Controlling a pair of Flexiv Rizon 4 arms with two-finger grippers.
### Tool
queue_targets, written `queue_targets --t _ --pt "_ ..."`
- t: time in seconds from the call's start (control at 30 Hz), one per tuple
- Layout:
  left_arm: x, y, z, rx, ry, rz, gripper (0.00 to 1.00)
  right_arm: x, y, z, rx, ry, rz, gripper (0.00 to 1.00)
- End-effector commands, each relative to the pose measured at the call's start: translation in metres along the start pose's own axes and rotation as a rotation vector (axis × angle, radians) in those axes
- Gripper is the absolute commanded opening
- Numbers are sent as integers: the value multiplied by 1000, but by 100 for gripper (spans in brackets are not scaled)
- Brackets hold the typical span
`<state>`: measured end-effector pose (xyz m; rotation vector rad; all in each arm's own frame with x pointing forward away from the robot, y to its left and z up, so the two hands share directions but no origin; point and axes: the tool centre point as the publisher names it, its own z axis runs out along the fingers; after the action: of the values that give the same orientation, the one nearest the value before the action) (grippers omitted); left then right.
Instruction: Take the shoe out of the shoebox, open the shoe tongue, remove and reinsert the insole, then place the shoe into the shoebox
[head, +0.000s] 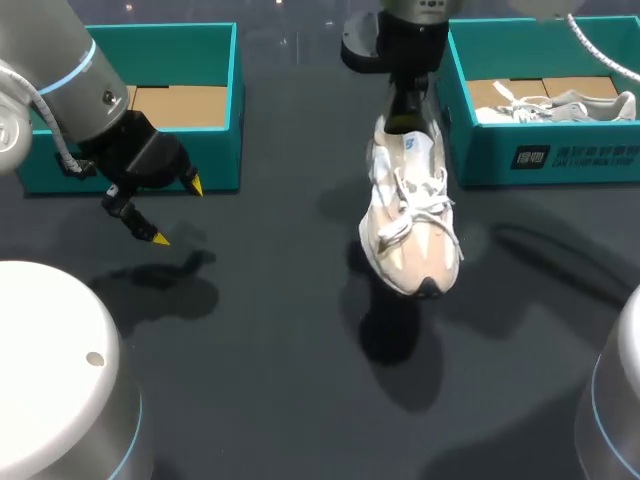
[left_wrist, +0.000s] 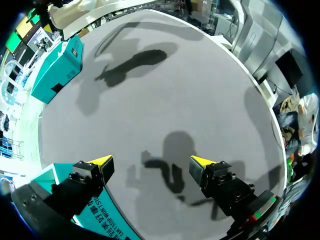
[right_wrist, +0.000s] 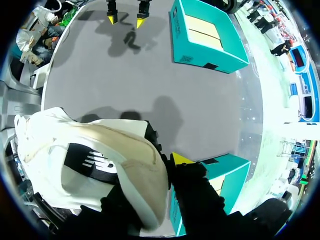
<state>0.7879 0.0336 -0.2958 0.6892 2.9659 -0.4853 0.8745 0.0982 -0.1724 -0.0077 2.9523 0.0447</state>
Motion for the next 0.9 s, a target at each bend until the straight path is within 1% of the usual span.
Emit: queue_targets --t 0.03,0.1,0.13,0.17,0.7,0.77,0.9 --pt "1 0 -1 -2 -1 0 100 -14 -17 -19 -5 0 -6 0" --pt "1 0 -1 -2 -1 0 100 -23 -23 -23 6 -9 -8 0" --pt "1 0 -1 -2 -1 0 100 -28 -27 -26 -2 -19 -23 0" --pt "1 0 -1 -2 -1 0 100 -33 -32 -26 -12 -42 -79 0" --pt "1 0 -1 -2 -1 0 100 -33 -32 -26 -12 -42 -79 0" --pt "1 0 -1 -2 -1 0 100 -45 -38 -23 -9 -60 -89 0" --pt "1 0 -1 -2 -1 0 100 -76 -64 -16 22 -84 -103 0"
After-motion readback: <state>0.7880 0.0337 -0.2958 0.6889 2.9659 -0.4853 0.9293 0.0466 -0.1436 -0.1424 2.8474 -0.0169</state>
